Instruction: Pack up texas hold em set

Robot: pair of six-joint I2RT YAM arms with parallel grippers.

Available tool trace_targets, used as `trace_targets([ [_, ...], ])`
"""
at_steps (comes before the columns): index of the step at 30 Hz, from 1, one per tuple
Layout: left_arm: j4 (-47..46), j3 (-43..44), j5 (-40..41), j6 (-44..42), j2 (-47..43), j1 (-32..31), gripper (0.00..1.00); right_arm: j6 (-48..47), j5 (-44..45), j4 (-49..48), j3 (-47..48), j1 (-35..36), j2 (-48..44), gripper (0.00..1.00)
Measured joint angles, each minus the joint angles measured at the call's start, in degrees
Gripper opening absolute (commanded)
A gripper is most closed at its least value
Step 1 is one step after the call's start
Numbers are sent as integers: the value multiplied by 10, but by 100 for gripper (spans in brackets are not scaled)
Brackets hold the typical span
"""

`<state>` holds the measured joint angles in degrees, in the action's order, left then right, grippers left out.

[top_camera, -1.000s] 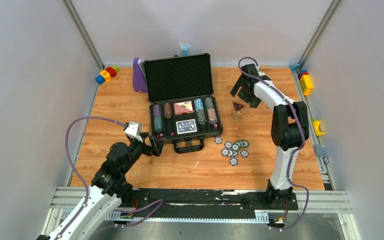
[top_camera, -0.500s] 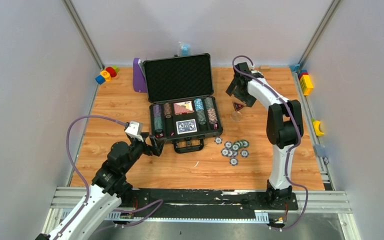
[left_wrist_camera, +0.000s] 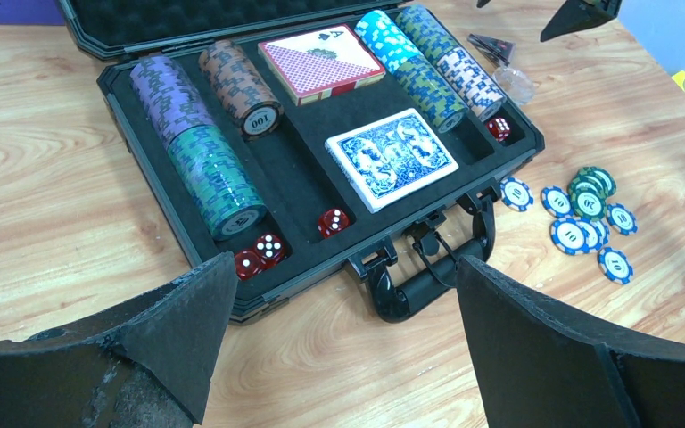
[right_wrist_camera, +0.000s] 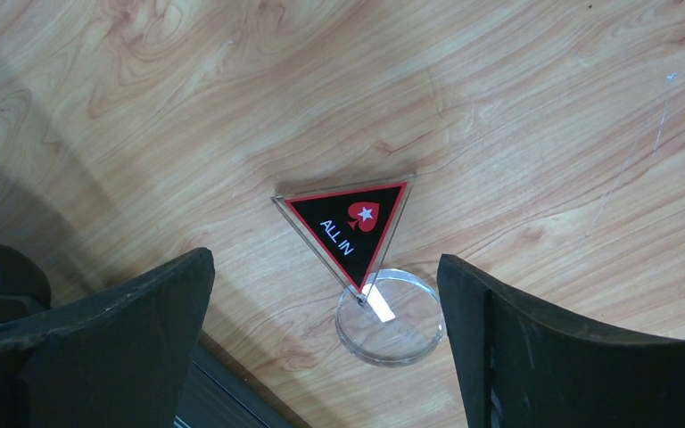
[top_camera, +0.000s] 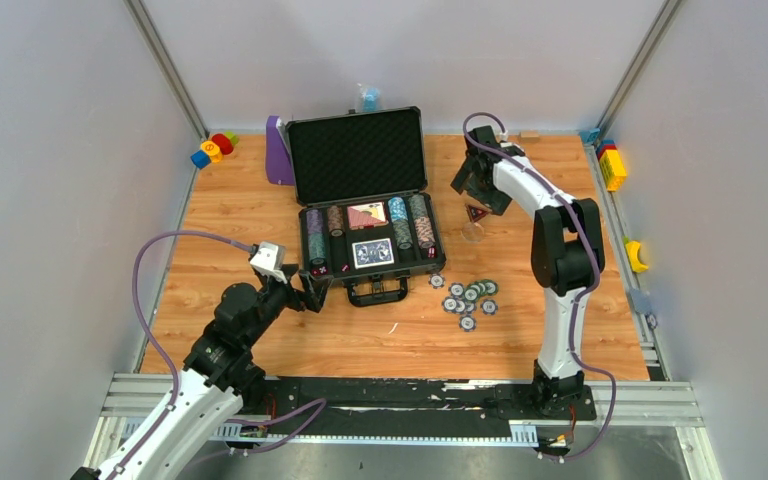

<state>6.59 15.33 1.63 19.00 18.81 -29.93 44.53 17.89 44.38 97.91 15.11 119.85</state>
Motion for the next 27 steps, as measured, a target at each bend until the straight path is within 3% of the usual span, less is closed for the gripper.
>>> trace_targets([
  [27,-4,-1,-1,0,4,0,100,10,17,17,19,13,58,96],
])
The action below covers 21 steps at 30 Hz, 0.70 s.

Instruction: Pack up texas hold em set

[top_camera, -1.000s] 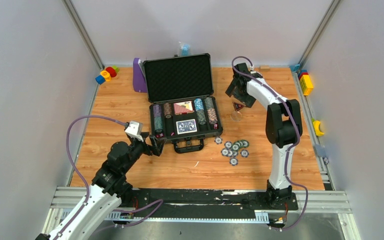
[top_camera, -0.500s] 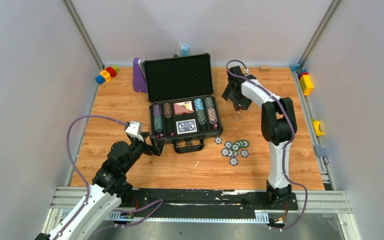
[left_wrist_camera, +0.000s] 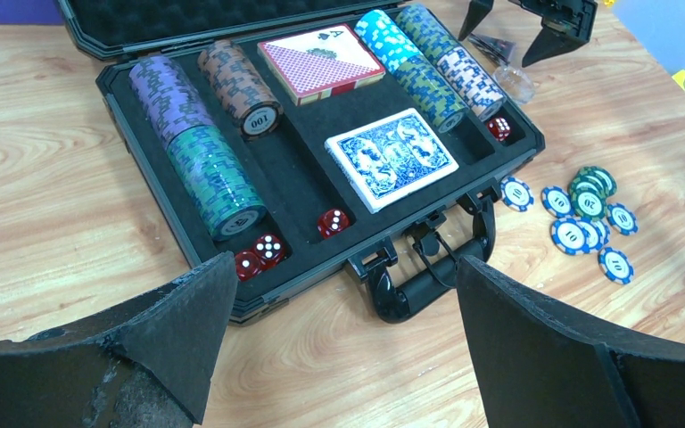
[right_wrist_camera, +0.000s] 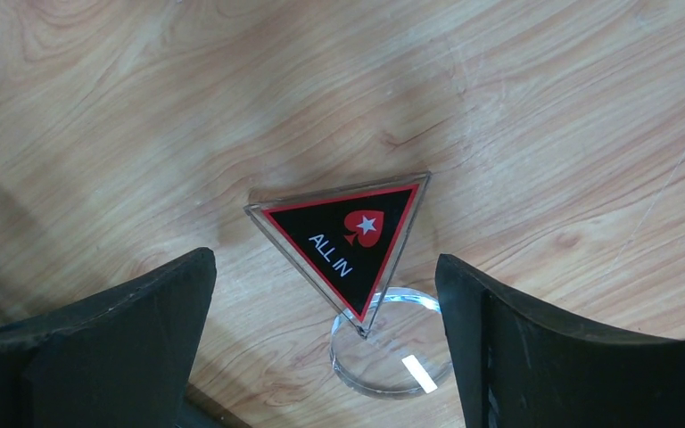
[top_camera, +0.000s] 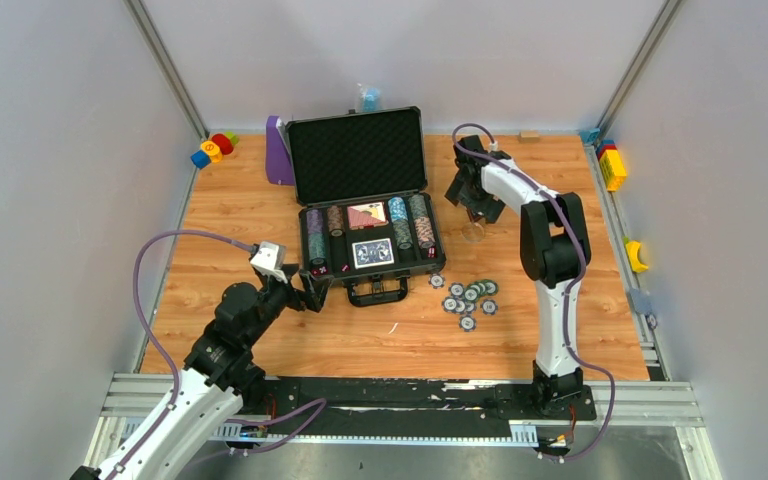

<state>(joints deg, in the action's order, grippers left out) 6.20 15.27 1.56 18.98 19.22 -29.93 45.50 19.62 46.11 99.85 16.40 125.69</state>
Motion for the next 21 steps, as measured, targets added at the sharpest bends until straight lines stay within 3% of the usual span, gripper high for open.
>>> trace_targets([
  [17,0,0,0,0,-10,0,100,16,-7,13,40,-21,32,92],
  [21,0,0,0,0,-11,0,100,16,-8,16,43,-21,34,84],
])
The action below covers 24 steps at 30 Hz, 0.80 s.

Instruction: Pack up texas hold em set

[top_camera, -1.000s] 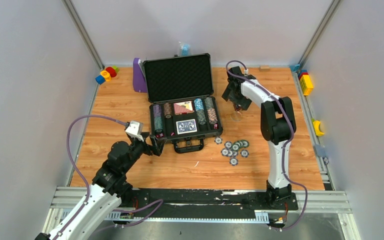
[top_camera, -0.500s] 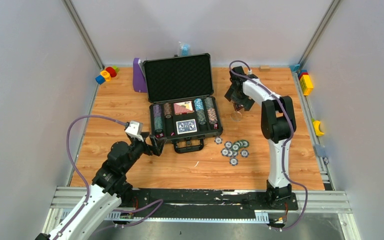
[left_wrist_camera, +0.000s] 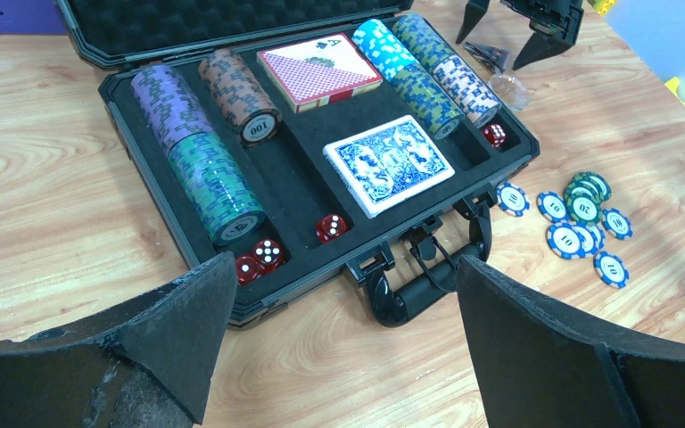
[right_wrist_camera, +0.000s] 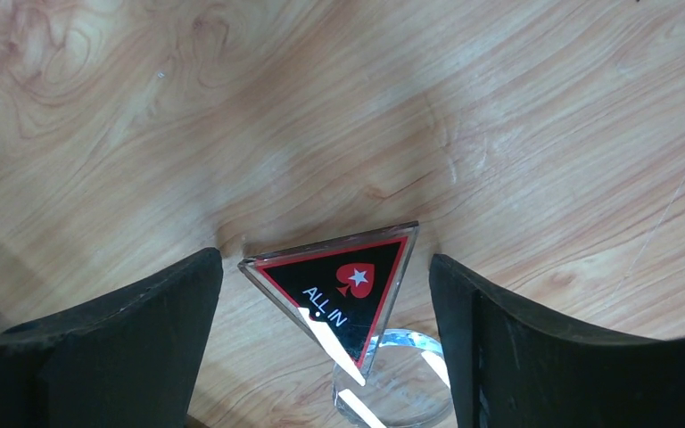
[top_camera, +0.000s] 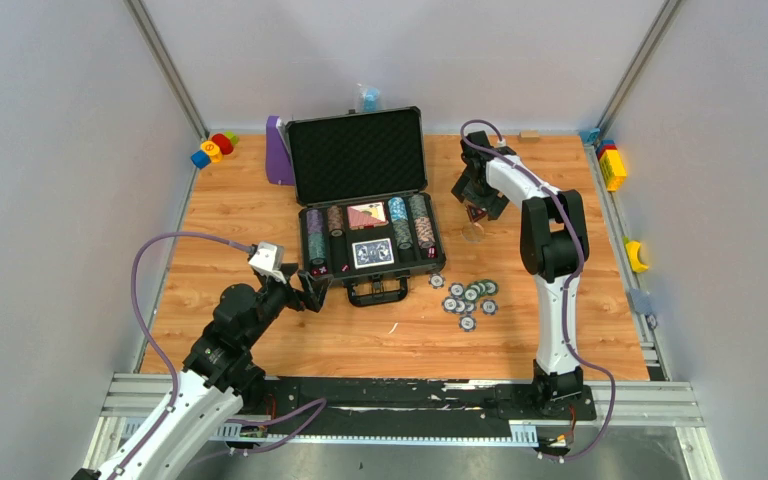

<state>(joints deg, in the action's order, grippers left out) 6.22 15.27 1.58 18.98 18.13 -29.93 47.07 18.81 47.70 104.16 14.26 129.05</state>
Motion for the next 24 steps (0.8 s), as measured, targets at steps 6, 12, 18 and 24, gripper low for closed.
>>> trace_targets([
  [6,0,0,0,0,0,0,100,0,-3,6,2,0,1,71],
  [12,0,0,0,0,-1,0,100,-4,-7,10,3,0,1,59],
  [18,0,0,0,0,-3,0,100,-15,-15,9,4,0,1,53],
  [24,1,0,0,0,-5,0,100,-25,-24,14,-6,1,-20,53],
])
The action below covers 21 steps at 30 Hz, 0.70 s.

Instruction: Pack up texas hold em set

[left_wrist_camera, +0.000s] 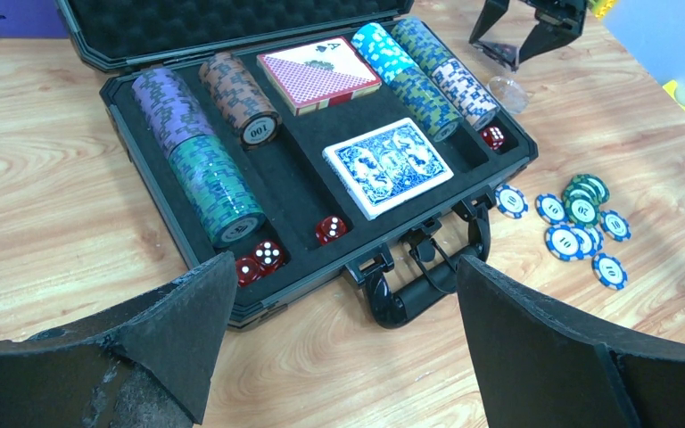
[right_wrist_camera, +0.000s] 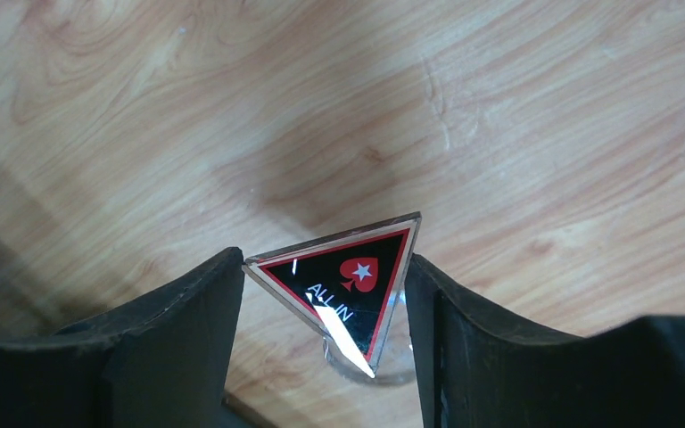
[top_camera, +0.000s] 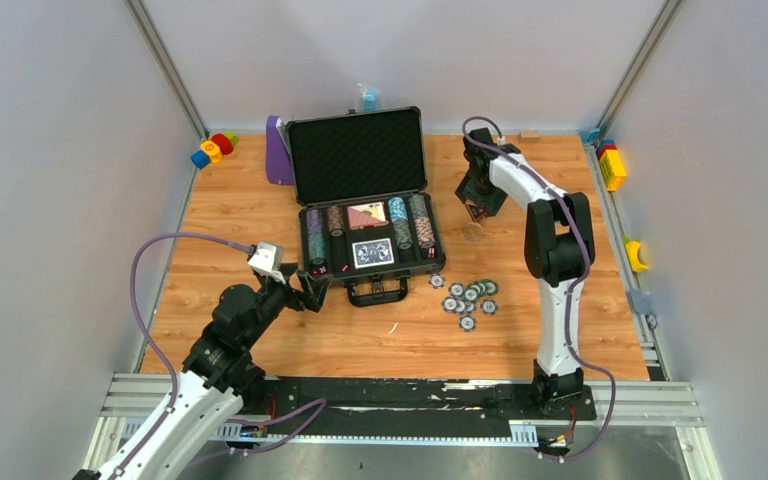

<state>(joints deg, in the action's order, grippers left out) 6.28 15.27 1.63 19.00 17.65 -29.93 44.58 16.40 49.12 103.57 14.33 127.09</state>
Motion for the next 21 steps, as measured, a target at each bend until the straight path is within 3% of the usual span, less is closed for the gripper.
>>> trace_targets([
  [11,2,0,0,0,-2,0,100,-66,-4,-17,-20,60,-117,51],
  [21,4,0,3,0,-6,0,100,-163,-111,-118,-22,181,-125,52],
])
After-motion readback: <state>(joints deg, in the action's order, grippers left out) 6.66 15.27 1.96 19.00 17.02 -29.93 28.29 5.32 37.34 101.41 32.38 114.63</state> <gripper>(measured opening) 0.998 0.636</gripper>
